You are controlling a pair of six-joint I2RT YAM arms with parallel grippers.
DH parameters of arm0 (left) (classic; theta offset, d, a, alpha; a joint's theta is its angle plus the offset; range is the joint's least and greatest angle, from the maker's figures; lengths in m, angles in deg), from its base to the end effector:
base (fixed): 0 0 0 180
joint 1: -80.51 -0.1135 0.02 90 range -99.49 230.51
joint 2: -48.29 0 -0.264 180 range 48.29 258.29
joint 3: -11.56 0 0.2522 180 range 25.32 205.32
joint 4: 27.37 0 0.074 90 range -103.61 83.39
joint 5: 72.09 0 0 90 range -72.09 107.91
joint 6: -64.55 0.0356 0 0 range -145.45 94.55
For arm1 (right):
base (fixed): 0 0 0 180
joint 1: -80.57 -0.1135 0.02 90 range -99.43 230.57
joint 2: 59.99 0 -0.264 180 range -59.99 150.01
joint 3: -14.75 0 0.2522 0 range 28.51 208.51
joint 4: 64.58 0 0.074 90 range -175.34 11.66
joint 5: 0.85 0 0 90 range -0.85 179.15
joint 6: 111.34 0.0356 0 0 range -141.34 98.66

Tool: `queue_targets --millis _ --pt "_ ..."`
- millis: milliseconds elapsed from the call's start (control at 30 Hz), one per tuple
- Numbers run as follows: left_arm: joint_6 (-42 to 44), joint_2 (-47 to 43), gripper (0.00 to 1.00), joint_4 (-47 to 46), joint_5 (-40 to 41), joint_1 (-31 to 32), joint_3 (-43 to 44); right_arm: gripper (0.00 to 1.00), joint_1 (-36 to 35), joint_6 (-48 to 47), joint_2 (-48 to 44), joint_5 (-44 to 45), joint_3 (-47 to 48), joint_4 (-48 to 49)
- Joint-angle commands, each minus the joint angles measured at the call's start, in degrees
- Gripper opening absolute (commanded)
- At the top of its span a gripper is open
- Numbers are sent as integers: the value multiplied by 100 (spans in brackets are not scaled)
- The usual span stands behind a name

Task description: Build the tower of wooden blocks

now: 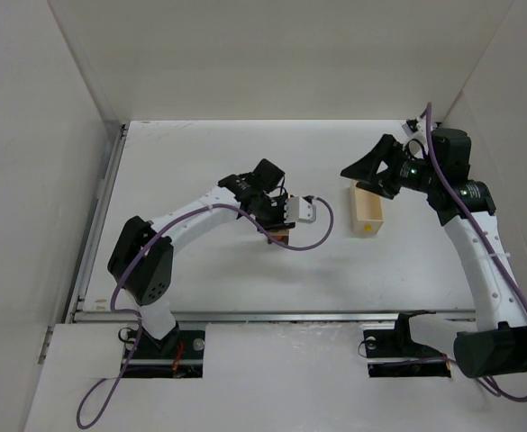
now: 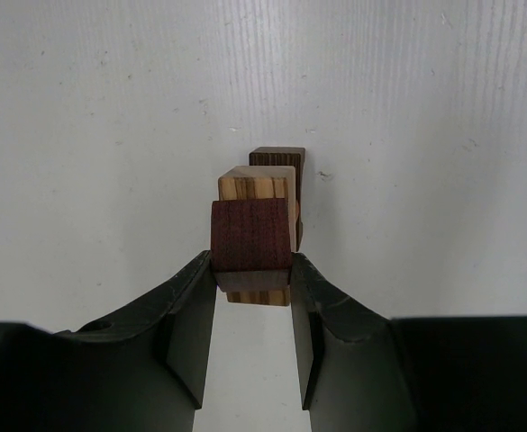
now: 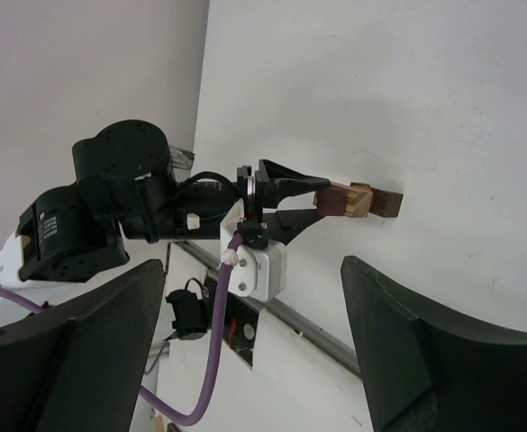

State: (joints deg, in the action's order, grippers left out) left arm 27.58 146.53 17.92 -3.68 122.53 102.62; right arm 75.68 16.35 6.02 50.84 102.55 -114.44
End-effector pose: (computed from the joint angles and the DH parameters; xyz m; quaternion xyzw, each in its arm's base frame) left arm 0.2686 -0.2596 0.2583 0.7267 0.5836 -0.1462 0.3315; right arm 0.2340 0.0422 0.4003 0.0667 0.8247 0.4386 0.3507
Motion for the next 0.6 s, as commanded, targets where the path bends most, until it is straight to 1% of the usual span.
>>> queue_targets --millis 0,567 --pt "-4 -112 16 46 -4 17 268 85 31 -104 -168 16 -12 24" --pt "49 -112 16 99 -3 17 110 85 31 -104 -221 16 -12 -29"
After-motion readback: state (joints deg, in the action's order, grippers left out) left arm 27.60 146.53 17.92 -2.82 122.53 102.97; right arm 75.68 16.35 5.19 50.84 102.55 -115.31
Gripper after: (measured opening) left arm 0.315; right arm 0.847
